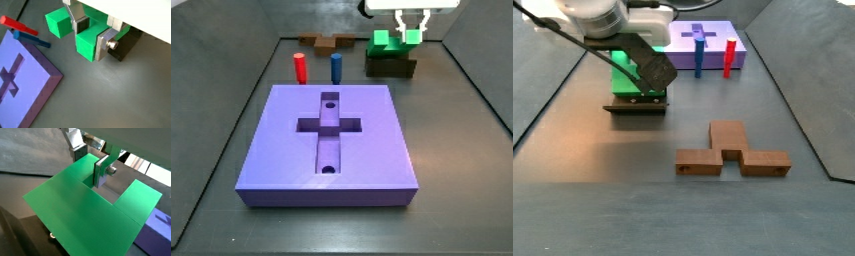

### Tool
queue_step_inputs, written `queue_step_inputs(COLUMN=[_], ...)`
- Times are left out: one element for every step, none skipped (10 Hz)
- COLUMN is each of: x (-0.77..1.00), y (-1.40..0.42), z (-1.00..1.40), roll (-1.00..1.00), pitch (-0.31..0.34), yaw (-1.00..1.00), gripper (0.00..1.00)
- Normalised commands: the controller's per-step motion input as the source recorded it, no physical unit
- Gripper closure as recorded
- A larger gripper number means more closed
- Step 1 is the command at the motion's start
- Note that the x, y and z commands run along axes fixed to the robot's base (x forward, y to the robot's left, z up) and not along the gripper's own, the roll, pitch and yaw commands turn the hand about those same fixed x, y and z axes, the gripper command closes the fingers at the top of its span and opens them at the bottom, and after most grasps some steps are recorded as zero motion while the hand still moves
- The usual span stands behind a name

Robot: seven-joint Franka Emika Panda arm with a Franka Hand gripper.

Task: Pick up the green object. Move up. Place the green object on the fixture. Regrasp the green object. Move to above the board. Insert the green object.
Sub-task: Place the green object on the fixture.

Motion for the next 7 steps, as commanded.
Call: queue_step_inputs(x=[0.00, 0.00, 0.00, 0.00, 0.00, 0.00, 0.00], y=[0.12, 0.16, 0.19, 0.15, 0.08, 0.00, 0.00], z=[-0.32, -0.27, -0.25, -0.26, -0.16, 0.00, 0.00], roll=[0.00, -0.03, -0.05, -0.03, -0.06, 0.00, 0.00], pitch=[0.089, 0.111, 0.134, 0.126, 0.117, 0.000, 0.000], yaw=[-0.24, -0.24, -0.21, -0.19, -0.14, 0.00, 0.00], gripper=[1.00, 1.00, 1.00, 1.00, 1.00, 1.00, 0.00])
